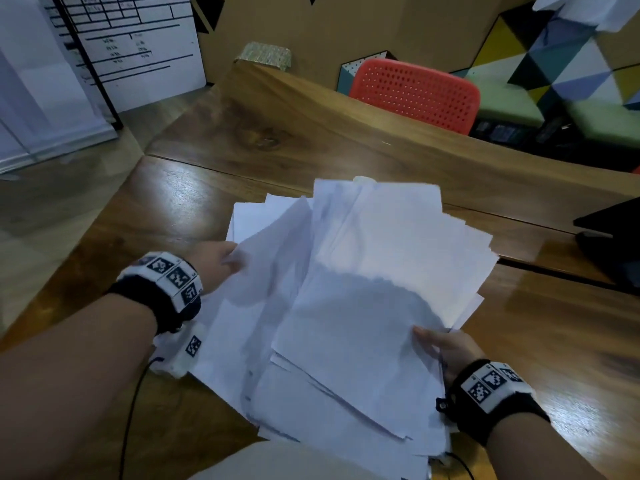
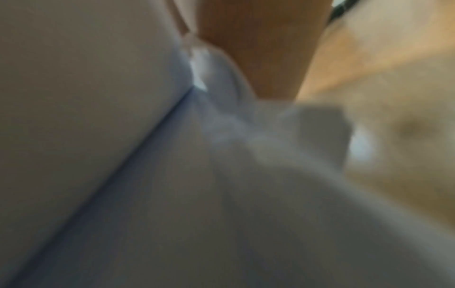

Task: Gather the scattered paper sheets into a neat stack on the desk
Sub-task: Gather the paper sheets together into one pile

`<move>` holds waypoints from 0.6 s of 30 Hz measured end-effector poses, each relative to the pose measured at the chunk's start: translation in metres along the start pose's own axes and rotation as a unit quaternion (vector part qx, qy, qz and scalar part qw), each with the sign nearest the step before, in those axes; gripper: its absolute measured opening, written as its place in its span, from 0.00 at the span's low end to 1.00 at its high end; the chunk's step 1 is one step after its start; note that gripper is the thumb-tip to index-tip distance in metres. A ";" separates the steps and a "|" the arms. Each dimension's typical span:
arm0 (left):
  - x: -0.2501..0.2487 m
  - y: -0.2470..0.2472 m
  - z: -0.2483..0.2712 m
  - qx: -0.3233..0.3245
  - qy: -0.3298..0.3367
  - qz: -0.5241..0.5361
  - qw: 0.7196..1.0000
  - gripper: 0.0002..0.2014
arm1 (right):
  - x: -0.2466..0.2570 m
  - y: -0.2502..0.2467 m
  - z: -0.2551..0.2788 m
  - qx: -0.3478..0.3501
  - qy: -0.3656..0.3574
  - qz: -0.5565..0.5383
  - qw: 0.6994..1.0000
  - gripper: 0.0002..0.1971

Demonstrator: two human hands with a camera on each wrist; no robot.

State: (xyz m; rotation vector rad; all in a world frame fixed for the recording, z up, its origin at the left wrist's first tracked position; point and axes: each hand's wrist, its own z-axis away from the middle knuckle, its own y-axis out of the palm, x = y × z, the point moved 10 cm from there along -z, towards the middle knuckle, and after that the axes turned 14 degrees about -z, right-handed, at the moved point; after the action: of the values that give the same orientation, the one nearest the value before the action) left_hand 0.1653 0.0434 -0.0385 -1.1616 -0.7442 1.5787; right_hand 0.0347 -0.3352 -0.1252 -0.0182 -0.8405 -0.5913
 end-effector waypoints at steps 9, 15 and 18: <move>-0.033 -0.001 -0.021 0.023 -0.041 0.218 0.975 0.11 | 0.039 0.024 -0.014 0.027 -0.046 -0.019 0.998 0.08; -0.062 0.076 0.024 0.136 -0.073 0.382 0.911 0.43 | 0.011 0.036 -0.016 0.046 0.000 -0.032 0.998 0.11; -0.082 0.082 0.031 0.137 0.015 0.384 0.913 0.28 | 0.012 0.042 -0.016 0.054 -0.013 -0.043 0.998 0.29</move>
State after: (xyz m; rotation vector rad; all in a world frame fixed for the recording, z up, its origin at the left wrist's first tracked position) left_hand 0.1110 -0.0573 -0.0740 -1.3385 0.0011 2.2086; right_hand 0.0728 -0.3099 -0.1191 0.1089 -0.8999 -0.6271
